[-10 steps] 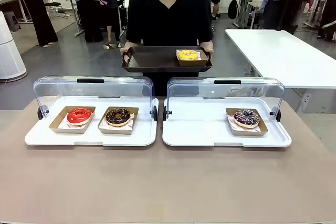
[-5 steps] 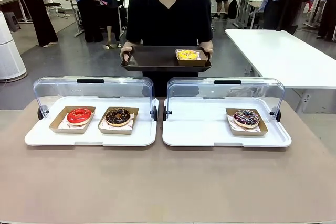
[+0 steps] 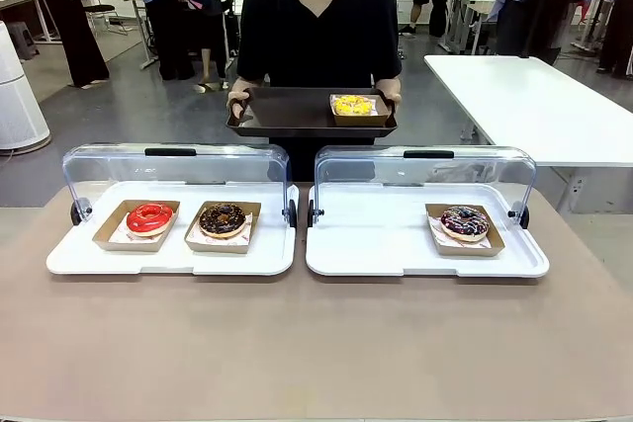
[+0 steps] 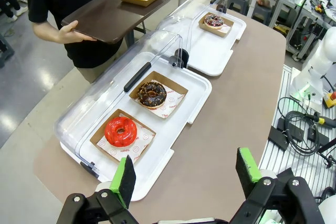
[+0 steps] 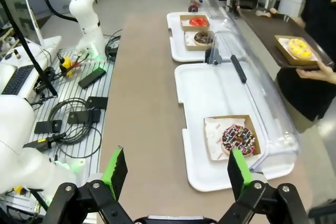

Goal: Provide the desired donut to the person.
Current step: Pick up and lift the Paper togo box containing the Donut pointed at by the person.

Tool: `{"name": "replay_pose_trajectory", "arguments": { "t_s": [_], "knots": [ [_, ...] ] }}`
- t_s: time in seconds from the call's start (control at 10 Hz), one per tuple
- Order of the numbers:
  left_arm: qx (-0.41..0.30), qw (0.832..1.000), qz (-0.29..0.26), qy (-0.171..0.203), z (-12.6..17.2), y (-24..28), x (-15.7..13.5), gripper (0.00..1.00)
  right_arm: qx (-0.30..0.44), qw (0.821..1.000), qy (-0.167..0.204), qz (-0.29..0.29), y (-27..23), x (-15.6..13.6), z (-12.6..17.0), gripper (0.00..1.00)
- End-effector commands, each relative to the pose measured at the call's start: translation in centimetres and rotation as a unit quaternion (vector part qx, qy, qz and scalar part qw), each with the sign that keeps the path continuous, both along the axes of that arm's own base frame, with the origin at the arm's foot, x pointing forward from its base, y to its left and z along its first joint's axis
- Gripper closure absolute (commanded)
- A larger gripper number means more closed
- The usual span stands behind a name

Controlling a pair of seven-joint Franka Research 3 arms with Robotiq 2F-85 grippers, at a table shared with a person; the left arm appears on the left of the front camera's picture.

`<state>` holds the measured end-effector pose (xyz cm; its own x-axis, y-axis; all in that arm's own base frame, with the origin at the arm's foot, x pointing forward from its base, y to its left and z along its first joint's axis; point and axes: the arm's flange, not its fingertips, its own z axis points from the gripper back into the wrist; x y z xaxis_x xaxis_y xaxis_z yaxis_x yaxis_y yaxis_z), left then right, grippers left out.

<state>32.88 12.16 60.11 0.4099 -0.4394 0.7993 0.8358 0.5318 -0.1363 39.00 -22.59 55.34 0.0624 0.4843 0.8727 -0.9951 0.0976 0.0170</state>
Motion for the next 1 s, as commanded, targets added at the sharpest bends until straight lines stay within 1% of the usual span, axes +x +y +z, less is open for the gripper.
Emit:
{"name": "replay_pose_trajectory", "arguments": {
  "t_s": [0.0,0.9],
  "knots": [
    [-0.004,1.0,-0.002,0.0,0.11,-0.08,-0.06,0.0,0.002,1.0,-0.001,0.0,-0.01,-0.08,-0.08,0.0],
    [-0.004,1.0,-0.002,0.0,0.11,-0.08,-0.06,0.0,0.002,1.0,-0.001,0.0,-0.01,-0.08,-0.08,0.0]
  ]
}}
